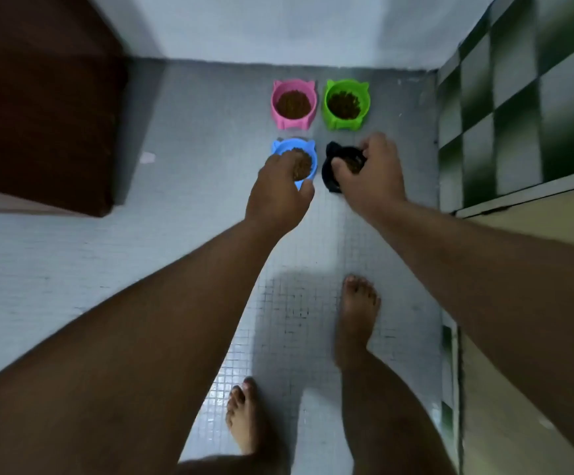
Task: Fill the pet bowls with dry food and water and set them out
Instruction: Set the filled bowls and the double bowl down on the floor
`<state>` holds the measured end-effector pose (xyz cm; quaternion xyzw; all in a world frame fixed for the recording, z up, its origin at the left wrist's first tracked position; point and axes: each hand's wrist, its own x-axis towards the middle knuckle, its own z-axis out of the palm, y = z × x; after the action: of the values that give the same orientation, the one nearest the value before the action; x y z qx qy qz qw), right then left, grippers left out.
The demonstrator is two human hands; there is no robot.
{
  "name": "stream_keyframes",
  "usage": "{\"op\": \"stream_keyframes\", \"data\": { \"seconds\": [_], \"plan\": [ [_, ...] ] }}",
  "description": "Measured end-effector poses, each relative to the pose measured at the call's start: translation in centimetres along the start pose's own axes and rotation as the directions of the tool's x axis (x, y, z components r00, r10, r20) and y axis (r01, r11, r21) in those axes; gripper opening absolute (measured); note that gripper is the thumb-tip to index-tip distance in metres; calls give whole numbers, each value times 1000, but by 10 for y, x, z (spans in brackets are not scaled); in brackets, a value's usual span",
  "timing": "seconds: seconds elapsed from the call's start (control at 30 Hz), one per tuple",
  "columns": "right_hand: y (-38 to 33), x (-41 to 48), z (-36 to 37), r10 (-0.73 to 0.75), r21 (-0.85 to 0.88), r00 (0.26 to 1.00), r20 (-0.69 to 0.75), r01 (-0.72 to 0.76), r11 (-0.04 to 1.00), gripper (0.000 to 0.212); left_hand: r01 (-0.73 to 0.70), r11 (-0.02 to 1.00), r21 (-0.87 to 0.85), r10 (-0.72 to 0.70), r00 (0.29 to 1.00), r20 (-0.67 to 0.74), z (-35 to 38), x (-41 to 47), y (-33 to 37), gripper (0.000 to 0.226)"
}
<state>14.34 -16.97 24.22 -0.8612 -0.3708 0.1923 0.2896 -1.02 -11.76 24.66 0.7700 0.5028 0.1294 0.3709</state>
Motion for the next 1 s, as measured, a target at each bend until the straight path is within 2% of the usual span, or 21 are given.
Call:
{"op": "stream_keyframes", "data": {
  "seconds": [0.23,0.43,0.53,0.63,0.87,1.0],
  "plan": [
    [-88,-137,-165,-21,-36,1000,-11,21,999,45,-140,986,88,137,990,37,-135,-104,104,38],
    [-135,-248,-265,92,106,994,-59,-86,991,44,-168,982,92,157,981,113,-197,-203,185,46],
    [-147,-307,-302,100,148,992,-72,-89,985,42,-193,976,102,174,969,175,-208,-264,214,49],
    [-144,-372,-336,116,213,988,-104,-92,973,42,-212,973,93,193,965,177,-209,-330,238,49],
    [-83,-563,-415,285,366,940,-186,-203,908,41,-322,946,45,308,932,191,-178,-506,291,41],
    [-51,-651,-460,326,406,912,-250,-207,890,37,-362,932,-32,360,907,218,-156,-585,326,37]
  ]
}}
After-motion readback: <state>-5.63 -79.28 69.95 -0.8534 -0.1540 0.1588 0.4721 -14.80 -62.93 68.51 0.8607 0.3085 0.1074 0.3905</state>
